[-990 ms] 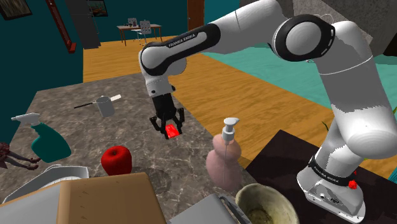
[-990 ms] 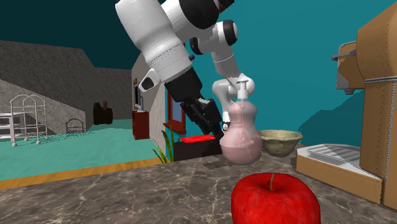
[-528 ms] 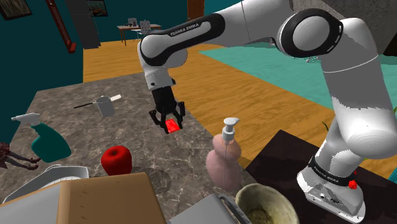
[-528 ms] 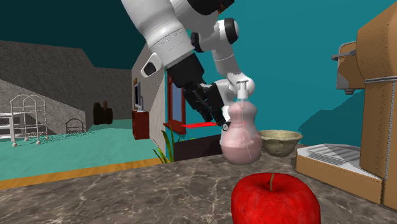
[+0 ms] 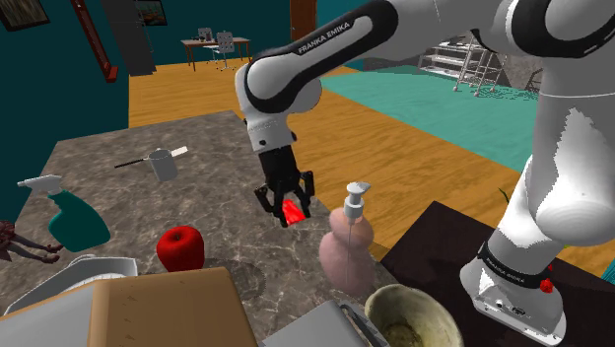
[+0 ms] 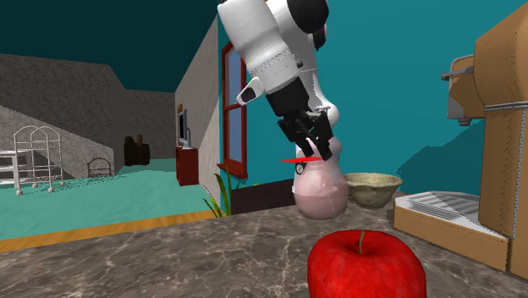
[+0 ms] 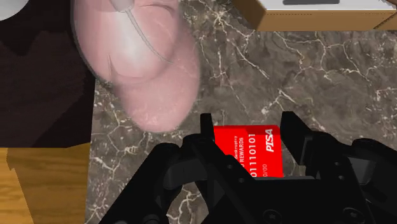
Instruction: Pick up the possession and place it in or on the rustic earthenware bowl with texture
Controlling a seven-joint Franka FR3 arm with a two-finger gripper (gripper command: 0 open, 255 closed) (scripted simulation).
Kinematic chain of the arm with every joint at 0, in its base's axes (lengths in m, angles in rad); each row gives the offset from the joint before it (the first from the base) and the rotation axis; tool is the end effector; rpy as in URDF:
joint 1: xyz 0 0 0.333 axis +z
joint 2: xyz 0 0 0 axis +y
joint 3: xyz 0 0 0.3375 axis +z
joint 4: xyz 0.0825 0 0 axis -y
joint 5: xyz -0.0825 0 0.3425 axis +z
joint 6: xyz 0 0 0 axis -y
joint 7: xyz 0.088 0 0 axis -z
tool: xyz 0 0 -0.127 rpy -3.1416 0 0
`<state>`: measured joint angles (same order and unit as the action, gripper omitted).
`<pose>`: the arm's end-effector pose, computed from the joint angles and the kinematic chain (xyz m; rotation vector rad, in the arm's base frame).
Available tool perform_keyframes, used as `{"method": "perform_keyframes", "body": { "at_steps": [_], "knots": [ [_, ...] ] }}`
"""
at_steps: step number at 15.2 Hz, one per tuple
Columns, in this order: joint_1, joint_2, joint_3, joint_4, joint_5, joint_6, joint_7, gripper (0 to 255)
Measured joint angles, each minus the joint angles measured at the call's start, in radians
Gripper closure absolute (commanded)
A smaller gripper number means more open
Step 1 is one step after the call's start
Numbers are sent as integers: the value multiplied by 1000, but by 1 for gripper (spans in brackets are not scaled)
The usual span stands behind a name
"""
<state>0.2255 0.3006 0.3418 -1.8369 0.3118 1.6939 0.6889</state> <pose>0.4427 0.3094 0.3810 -2.9261 0.3248 0.8767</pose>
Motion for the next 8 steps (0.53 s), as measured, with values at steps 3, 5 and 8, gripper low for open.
{"method": "perform_keyframes", "body": {
  "at_steps": [3, 5, 8],
  "knots": [
    [4, -104, 18, -145, 43, 48, -8, 255],
    [12, -176, 33, -227, 77, 65, -6, 255],
    [24, -274, 50, -347, 125, 95, -13, 255]
  ]
}}
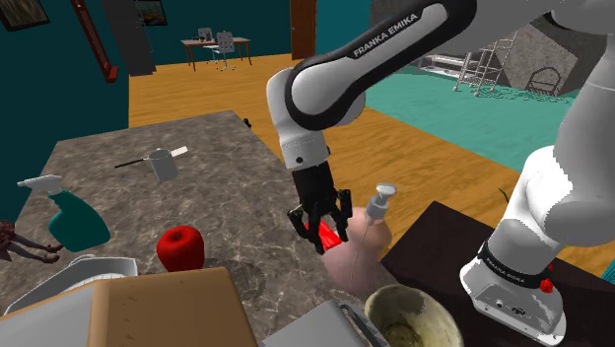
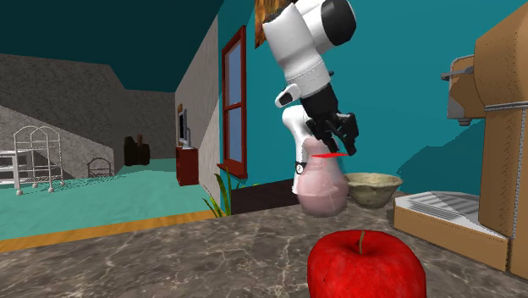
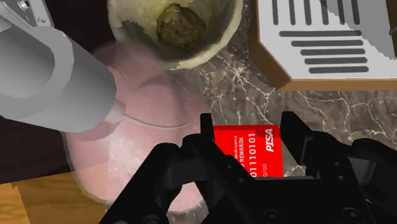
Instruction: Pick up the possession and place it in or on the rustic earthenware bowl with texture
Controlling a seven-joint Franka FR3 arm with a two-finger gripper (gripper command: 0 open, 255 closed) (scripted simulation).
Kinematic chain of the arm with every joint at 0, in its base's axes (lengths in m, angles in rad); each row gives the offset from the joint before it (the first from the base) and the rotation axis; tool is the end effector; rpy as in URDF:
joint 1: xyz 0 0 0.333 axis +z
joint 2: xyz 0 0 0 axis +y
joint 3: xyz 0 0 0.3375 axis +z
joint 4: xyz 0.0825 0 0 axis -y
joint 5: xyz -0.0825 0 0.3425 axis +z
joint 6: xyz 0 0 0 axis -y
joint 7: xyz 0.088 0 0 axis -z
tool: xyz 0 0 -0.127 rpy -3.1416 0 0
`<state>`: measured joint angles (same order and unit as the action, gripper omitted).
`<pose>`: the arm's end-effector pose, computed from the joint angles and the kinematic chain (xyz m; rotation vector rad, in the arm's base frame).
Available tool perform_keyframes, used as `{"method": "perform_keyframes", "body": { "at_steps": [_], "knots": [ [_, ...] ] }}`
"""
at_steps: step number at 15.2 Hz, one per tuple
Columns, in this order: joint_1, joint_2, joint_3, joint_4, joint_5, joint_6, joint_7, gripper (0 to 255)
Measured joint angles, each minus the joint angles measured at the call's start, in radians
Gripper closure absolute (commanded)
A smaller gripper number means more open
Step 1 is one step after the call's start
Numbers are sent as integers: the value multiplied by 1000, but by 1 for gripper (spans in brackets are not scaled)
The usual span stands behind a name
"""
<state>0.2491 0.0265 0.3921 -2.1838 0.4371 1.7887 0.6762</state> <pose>0.3341 0.3040 0.3874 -2.9260 0.3246 0.8754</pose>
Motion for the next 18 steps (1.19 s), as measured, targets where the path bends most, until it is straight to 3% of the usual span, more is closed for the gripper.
{"method": "perform_keyframes", "body": {
  "at_steps": [9, 16, 18],
  "knots": [
    [86, -301, 60, -294, 178, 24, 17, 255],
    [215, -549, 117, -483, 348, 5, 81, 255],
    [234, -562, 135, -508, 377, 24, 87, 255]
  ]
}}
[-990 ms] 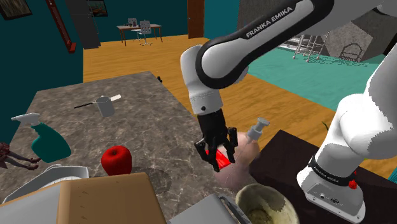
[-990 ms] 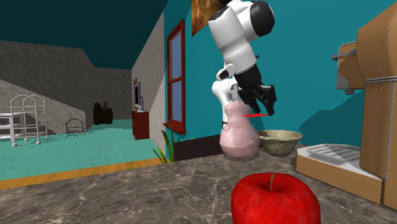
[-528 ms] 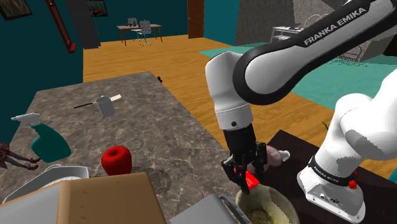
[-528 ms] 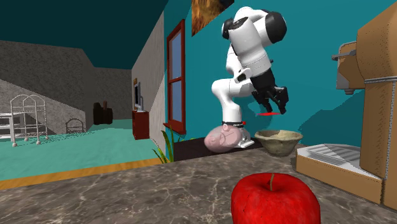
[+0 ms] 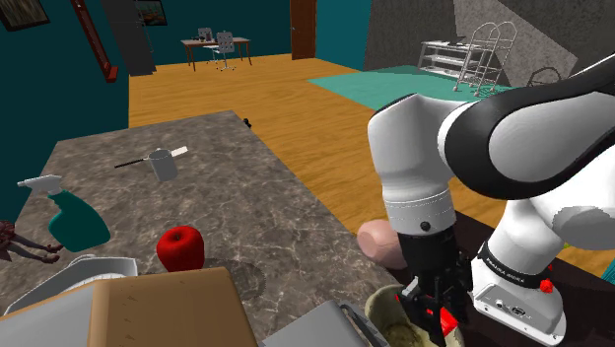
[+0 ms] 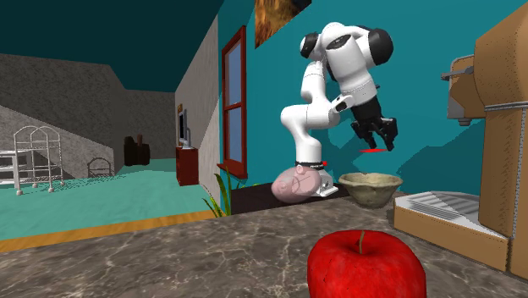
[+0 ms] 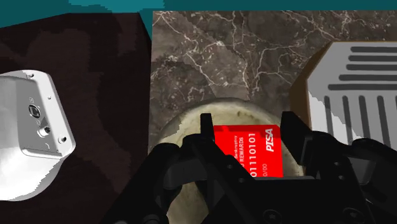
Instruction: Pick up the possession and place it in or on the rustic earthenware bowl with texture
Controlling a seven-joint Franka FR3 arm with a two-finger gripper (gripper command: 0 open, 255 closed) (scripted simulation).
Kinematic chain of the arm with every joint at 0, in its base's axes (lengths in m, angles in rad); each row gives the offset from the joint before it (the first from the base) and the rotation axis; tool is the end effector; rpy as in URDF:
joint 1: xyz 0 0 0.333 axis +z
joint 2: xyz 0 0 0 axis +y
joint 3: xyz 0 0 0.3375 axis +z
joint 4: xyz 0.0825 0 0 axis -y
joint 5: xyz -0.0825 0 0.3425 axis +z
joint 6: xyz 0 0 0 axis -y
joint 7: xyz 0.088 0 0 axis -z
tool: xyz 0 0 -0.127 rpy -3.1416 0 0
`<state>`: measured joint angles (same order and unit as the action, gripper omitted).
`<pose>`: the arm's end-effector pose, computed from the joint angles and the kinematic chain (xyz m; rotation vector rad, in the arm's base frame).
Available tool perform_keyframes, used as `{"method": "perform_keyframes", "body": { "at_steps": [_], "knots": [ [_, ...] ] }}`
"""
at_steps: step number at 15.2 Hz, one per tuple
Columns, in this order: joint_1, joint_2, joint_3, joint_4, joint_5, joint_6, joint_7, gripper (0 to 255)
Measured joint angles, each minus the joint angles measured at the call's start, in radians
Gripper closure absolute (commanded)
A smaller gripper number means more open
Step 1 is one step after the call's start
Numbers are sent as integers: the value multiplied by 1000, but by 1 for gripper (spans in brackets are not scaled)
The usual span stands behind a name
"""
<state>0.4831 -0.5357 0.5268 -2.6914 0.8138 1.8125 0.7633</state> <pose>0.0977 0.2901 0.3832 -2.9266 0.3249 0.8769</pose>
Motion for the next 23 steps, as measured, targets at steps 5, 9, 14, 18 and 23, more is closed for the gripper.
{"method": "perform_keyframes", "body": {
  "at_steps": [5, 9, 14, 18, 23],
  "knots": [
    [5, 48, 34, -33, 31, 79, -26, 255],
    [1, 95, 55, -54, 48, 141, -55, 255],
    [-3, 169, 83, -67, 68, 225, -86, 255],
    [-4, 181, 87, -70, 71, 239, -92, 255],
    [-4, 181, 88, -70, 71, 240, -92, 0]
  ]
}}
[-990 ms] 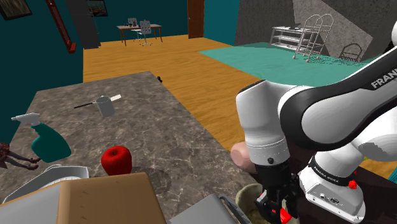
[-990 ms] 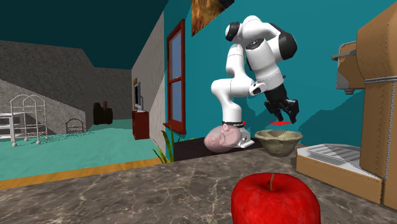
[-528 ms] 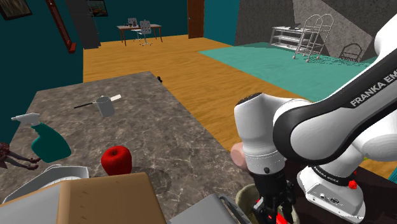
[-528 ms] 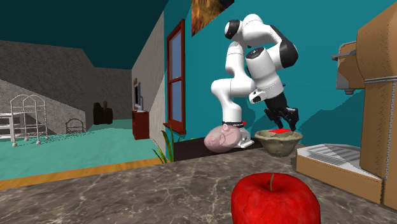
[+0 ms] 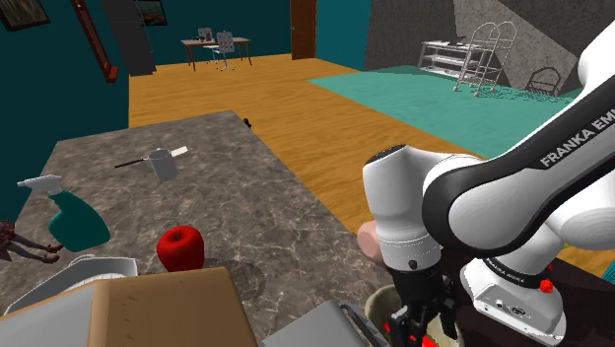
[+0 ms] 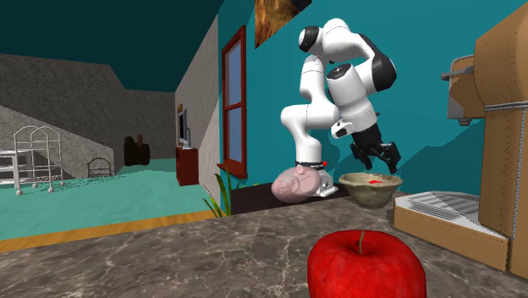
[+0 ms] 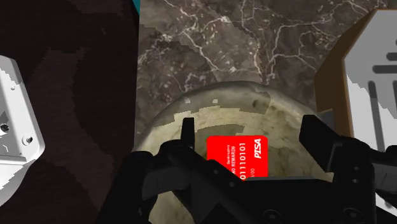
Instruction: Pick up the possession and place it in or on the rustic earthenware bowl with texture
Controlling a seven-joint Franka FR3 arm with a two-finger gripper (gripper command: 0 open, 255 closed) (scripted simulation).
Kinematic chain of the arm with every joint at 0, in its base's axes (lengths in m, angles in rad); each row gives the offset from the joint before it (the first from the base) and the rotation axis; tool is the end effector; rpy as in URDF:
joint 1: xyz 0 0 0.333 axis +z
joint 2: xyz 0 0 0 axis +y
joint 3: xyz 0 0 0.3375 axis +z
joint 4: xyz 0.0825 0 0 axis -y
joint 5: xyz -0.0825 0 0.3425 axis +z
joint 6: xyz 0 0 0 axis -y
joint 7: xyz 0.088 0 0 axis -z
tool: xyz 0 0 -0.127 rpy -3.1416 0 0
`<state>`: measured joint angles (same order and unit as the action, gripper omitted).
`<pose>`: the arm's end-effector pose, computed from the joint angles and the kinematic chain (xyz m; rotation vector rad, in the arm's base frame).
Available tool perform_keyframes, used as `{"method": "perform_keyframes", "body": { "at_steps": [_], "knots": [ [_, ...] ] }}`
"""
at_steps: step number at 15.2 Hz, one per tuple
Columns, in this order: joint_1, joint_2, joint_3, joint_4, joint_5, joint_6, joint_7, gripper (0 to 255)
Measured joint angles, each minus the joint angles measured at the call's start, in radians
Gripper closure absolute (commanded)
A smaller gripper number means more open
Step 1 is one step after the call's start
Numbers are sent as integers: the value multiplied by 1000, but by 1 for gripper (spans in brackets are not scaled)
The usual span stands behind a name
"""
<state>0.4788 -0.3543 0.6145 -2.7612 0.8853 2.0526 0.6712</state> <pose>0.1035 0.2964 0.3175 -2.9260 0.3268 0.8764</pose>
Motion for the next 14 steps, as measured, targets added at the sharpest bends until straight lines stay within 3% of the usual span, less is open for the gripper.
{"method": "perform_keyframes", "body": {
  "at_steps": [4, 9, 14],
  "knots": [
    [0, 0, 0, 0, 0, 0, 0, 0],
    [-38, -63, -65, 49, -79, -123, 16, 0],
    [-42, -74, -74, 58, -91, -144, 21, 0]
  ]
}}
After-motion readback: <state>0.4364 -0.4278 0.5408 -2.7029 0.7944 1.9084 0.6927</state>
